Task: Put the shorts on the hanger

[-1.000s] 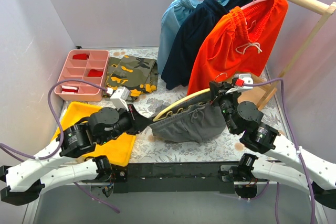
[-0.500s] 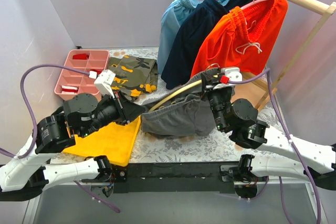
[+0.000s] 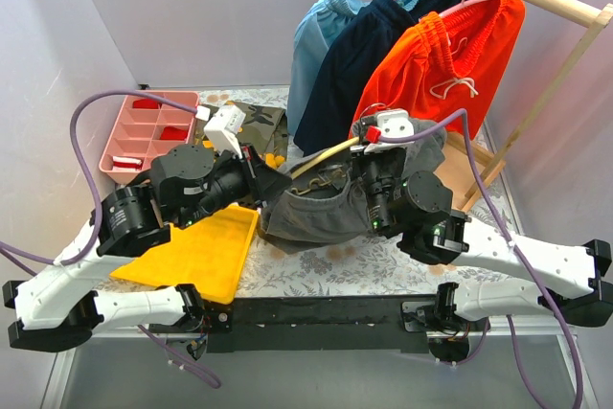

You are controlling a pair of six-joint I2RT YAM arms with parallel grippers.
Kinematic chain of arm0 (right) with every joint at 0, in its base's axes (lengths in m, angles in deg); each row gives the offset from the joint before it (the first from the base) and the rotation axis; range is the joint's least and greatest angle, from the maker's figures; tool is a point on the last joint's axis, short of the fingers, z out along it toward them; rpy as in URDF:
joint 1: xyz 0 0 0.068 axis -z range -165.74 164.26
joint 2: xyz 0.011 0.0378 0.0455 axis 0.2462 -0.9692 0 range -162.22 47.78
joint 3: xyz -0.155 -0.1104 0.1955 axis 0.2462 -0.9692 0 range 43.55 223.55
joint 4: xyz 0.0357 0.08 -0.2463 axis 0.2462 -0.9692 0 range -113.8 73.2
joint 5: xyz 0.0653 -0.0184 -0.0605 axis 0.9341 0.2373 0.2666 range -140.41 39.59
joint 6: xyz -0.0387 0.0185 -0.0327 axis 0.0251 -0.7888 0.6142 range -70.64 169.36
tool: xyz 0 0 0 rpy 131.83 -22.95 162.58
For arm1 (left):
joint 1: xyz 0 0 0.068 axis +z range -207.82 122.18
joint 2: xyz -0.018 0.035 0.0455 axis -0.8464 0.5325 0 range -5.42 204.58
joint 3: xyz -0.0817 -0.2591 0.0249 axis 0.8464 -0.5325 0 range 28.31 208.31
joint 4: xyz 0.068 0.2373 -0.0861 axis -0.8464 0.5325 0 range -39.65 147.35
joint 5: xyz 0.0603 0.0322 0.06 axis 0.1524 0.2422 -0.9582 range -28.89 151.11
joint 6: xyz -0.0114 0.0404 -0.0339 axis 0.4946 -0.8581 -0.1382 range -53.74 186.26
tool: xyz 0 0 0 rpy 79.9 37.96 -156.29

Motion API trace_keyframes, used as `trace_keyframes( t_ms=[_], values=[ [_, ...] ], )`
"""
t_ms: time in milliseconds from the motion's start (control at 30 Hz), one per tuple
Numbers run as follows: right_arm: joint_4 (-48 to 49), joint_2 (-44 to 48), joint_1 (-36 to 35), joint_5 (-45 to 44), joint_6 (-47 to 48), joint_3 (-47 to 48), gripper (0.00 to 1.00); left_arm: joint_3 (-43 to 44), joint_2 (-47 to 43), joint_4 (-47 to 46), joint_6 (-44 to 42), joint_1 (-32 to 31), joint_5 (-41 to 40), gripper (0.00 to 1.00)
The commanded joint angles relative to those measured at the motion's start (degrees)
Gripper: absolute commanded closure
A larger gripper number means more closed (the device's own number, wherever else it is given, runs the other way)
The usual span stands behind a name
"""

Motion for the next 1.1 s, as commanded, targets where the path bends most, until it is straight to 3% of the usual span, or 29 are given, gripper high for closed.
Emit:
trace_keyframes(
  t_ms=[0, 100, 133, 200, 233, 367, 500, 633, 667, 800, 1067],
  values=[
    [-5.5, 1.5, -0.7, 2.3, -3.9, 6.4, 0.99, 0.5, -0.6, -6.2, -2.1, 0.2, -3.1, 1.0],
    [-9.3, 3.2, -0.7, 3.6, -8.2, 6.2, 0.99, 1.7, -0.3, -5.0, -3.3, 0.1, -6.2, 0.98],
    [-11.1, 4.8, -0.7, 4.0, -10.7, 5.3, 0.99, 1.7, -0.3, -5.0, -4.0, 0.1, -5.9, 0.8],
    [-11.4, 6.4, -0.7, 4.7, -11.9, 3.9, 0.99, 2.1, 0.1, -5.6, -7.1, 0.1, -3.1, 0.74],
    [-11.9, 7.4, -0.7, 5.0, -13.1, 2.9, 0.99, 2.7, 0.8, -5.3, -8.1, 0.1, 0.9, 0.61],
    [-15.5, 9.0, -0.7, 7.2, -18.1, 2.1, 0.99, 8.5, 7.2, 0.5, -12.7, 0.1, 4.4, 0.49],
    [-19.3, 10.9, -0.7, 8.3, -19.2, 3.6, 0.99, 11.9, 7.3, 5.2, -18.9, 0.1, 4.9, 0.44],
    [-25.1, 12.4, -0.7, 9.2, -21.1, 6.3, 0.99, 8.9, 2.3, 8.6, -27.2, 0.2, 6.7, 0.39],
    [-25.7, 12.6, -0.7, 9.5, -21.4, 6.6, 0.99, 6.8, 1.8, 8.8, -29.8, 0.1, 6.9, 0.34],
    [-28.1, 12.0, -0.7, 10.1, -20.8, 9.2, 0.99, 1.2, -1.3, 5.3, -33.1, 0.1, 15.6, 0.25],
    [-29.7, 10.9, -0.8, 11.8, -20.3, 12.2, 0.99, -2.2, 0.9, 2.4, -36.9, 0.1, 14.3, 0.23]
  ],
)
